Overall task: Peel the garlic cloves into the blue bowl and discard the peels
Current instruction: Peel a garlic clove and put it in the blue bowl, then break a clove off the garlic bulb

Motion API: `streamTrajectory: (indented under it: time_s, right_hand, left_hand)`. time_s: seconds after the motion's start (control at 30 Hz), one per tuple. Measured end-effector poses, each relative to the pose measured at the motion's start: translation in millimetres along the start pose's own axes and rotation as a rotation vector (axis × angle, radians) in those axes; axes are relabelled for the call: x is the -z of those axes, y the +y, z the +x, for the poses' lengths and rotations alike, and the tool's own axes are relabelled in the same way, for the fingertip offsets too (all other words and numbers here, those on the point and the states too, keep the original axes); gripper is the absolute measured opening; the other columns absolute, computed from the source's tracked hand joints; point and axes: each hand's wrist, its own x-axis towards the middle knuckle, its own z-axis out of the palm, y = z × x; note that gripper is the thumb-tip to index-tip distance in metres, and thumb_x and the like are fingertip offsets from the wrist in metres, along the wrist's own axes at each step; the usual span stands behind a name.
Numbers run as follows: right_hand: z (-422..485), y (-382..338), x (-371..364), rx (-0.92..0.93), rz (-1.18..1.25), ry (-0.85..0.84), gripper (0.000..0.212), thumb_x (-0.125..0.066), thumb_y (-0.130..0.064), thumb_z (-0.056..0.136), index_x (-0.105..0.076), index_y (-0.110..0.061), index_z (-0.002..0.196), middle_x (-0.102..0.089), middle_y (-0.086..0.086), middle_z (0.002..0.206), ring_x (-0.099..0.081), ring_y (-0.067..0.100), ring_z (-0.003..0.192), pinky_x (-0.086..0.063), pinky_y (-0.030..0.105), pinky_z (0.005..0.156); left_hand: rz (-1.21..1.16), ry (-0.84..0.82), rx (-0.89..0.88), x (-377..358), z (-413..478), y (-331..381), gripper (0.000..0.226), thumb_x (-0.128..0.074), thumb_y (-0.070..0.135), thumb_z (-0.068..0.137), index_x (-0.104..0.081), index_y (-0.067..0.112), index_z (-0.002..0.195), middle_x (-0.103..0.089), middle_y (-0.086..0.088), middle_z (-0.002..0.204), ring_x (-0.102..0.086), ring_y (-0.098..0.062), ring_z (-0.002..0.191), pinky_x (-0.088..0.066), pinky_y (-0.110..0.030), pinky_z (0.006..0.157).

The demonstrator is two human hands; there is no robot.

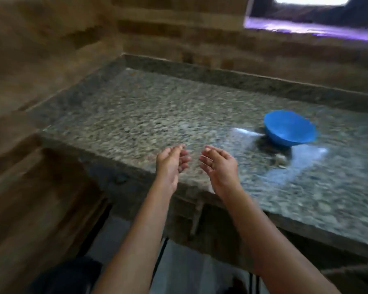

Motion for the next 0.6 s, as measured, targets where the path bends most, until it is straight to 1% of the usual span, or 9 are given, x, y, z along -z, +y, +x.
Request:
streamTrajectory:
  time_s: [0.17, 0.23, 0.33, 0.37, 0.4, 0.43, 0.47, 0.53, 0.6]
  right_hand:
    - [39.8, -69.9, 103.7, 0.106, -0.055, 0.135, 0.011, -0.055, 0.000, 0.090, -0.060, -0.009, 0.084, -0.060, 0.003, 0.069, -0.056, 0.012, 0.058, -0.048, 0.022, 0.057]
    - [55.5, -87.5, 143.1, 0.130, -0.116, 0.183, 0.013, -0.057, 0.000, 0.089, -0.061, -0.010, 0.081, -0.060, 0.004, 0.069, -0.056, 0.012, 0.056, -0.049, 0.022, 0.055]
    - [77.8, -103.8, 199.8, 0.133, -0.288, 0.320, 0.014, -0.061, -0.003, 0.088, -0.060, -0.011, 0.076, -0.058, 0.006, 0.067, -0.055, 0.012, 0.053, -0.051, 0.022, 0.051]
    - [85.1, -106.0, 219.2, 0.134, -0.385, 0.374, 0.014, -0.064, -0.008, 0.086, -0.061, -0.013, 0.074, -0.059, 0.005, 0.067, -0.058, 0.015, 0.057, -0.054, 0.025, 0.054]
    - [90.7, -108.2, 237.2, 0.132, -0.500, 0.422, 0.013, -0.068, -0.013, 0.084, -0.062, -0.016, 0.073, -0.062, 0.005, 0.069, -0.062, 0.019, 0.064, -0.057, 0.033, 0.062]
    - [96.0, -110.0, 252.8, 0.132, -0.614, 0.464, 0.011, -0.070, -0.017, 0.082, -0.063, -0.017, 0.073, -0.065, 0.004, 0.072, -0.065, 0.023, 0.071, -0.057, 0.039, 0.069]
    - [99.5, -111.7, 265.5, 0.122, -0.712, 0.487, 0.008, -0.070, -0.018, 0.081, -0.063, -0.018, 0.076, -0.068, 0.004, 0.077, -0.066, 0.023, 0.076, -0.056, 0.041, 0.075]
    - [104.6, -114.1, 281.0, 0.101, -0.868, 0.486, 0.005, -0.067, -0.014, 0.083, -0.065, -0.013, 0.087, -0.068, 0.007, 0.088, -0.063, 0.020, 0.080, -0.052, 0.032, 0.075]
    - [108.6, -115.1, 287.5, 0.098, -0.973, 0.458, 0.011, -0.065, -0.010, 0.085, -0.065, -0.007, 0.096, -0.065, 0.007, 0.091, -0.058, 0.017, 0.082, -0.043, 0.024, 0.071]
  left_hand:
    - [0.066, -0.199, 0.076, -130.7, -1.4, -46.3, 0.013, -0.049, 0.013, 0.095, -0.057, 0.013, 0.084, -0.058, -0.001, 0.070, -0.055, -0.005, 0.047, -0.043, -0.016, 0.047]
    - [0.082, -0.254, 0.107, -171.6, -3.8, -67.7, 0.012, -0.050, 0.012, 0.095, -0.056, 0.013, 0.085, -0.059, -0.002, 0.071, -0.055, -0.004, 0.044, -0.043, -0.016, 0.047]
    - [0.132, -0.294, 0.152, -216.6, -6.5, -96.2, 0.012, -0.048, 0.010, 0.095, -0.055, 0.012, 0.086, -0.058, -0.004, 0.070, -0.055, -0.002, 0.041, -0.040, -0.014, 0.043]
    - [0.167, -0.298, 0.157, -227.0, -6.6, -104.9, 0.012, -0.048, 0.010, 0.095, -0.055, 0.012, 0.085, -0.058, -0.004, 0.071, -0.055, -0.003, 0.044, -0.039, -0.015, 0.044]
    - [0.208, -0.298, 0.157, -235.1, -6.0, -113.4, 0.012, -0.049, 0.010, 0.095, -0.056, 0.012, 0.085, -0.059, -0.004, 0.071, -0.054, -0.005, 0.047, -0.039, -0.015, 0.045]
    - [0.248, -0.295, 0.153, -240.7, -4.8, -121.3, 0.013, -0.049, 0.010, 0.095, -0.056, 0.012, 0.085, -0.059, -0.004, 0.072, -0.054, -0.008, 0.052, -0.040, -0.017, 0.047]
    - [0.287, -0.294, 0.150, -244.5, -3.5, -128.3, 0.014, -0.049, 0.010, 0.095, -0.057, 0.012, 0.084, -0.059, -0.004, 0.073, -0.053, -0.010, 0.055, -0.040, -0.018, 0.049]
    - [0.360, -0.300, 0.150, -247.3, -1.5, -138.6, 0.014, -0.048, 0.009, 0.096, -0.058, 0.012, 0.086, -0.059, -0.003, 0.074, -0.052, -0.011, 0.059, -0.040, -0.021, 0.051]
    - [0.413, -0.307, 0.149, -247.9, -0.1, -144.3, 0.013, -0.048, 0.008, 0.096, -0.058, 0.010, 0.088, -0.058, -0.002, 0.074, -0.053, -0.011, 0.059, -0.041, -0.019, 0.050]
